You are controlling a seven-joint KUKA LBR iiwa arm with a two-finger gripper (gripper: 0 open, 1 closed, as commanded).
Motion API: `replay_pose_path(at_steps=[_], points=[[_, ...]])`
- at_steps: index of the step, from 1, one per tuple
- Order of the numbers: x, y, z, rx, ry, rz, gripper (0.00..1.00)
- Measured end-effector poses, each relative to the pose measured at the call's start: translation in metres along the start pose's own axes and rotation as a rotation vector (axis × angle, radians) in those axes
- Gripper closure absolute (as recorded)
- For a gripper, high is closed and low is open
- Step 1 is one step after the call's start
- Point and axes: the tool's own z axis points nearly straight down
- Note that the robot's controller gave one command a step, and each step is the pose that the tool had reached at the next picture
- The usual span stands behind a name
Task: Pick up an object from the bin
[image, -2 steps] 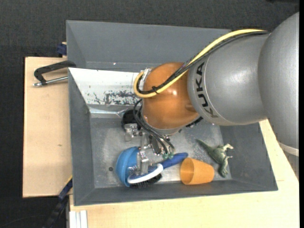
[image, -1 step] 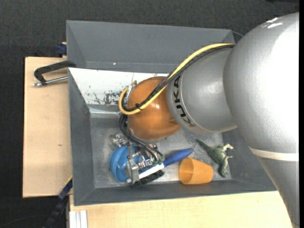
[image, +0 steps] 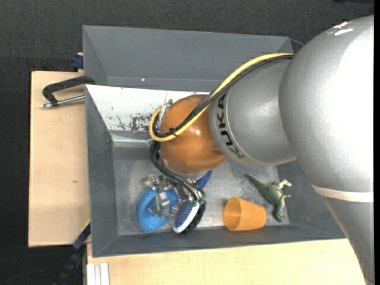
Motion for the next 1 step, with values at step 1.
replay_pose_path(at_steps=[1], points=[[0.0060, 0.0142, -0.1376, -0.001, -0.001, -0.424, 1.00]])
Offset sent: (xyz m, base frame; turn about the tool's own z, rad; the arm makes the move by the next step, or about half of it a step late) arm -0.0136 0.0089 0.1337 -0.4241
